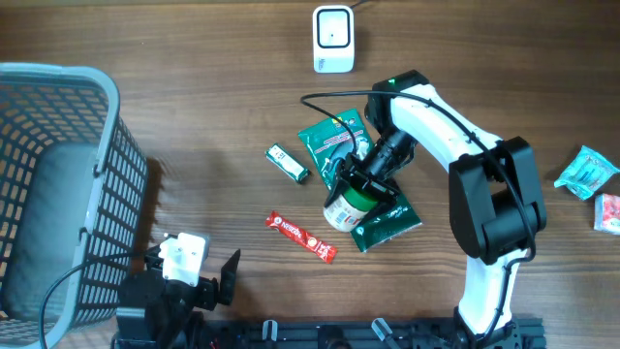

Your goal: Scan the item barcode

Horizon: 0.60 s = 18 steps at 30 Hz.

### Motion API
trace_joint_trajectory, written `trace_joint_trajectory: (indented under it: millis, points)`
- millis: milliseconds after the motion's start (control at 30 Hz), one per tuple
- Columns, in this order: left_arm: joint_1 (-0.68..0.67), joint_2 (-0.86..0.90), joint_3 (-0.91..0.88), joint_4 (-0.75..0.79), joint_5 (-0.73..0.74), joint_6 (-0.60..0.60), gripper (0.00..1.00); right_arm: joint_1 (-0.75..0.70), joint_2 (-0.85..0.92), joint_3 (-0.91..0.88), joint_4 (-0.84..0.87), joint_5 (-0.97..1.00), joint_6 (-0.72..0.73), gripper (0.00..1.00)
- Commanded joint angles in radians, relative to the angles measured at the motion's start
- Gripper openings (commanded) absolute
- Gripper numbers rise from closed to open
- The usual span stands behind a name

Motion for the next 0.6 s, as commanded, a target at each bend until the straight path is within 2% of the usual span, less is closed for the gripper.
trace_joint_trajectory:
  millis: [0,167,300,433,500,567]
  points:
    - [0.003,-0.005,-0.001,0.003,0.009,-0.006,1.0,-0.001,-0.035,0.018,-0.008,-0.044,-0.039,0.55]
    - [0.003,-0.005,-0.001,0.003,0.009,-0.006,1.0,-0.001,-0.1,0.018,-0.008,-0.044,-0.038,0.55]
    - [0.003,-0.005,-0.001,0.003,0.009,-0.006,1.0,0.002,-0.244,0.018,-0.008,0.015,-0.027,0.55]
    - [0.003,-0.005,-0.001,0.003,0.009,-0.006,1.0,0.002,-0.44,0.018,0.006,0.216,0.092,0.56]
    - [0.003,-0.005,-0.001,0.003,0.009,-0.006,1.0,0.002,-0.483,0.018,0.08,0.408,0.197,0.56]
    - [0.003,-0.005,-0.001,0.003,0.009,-0.006,1.0,0.002,-0.487,0.018,0.228,0.609,0.287,0.56]
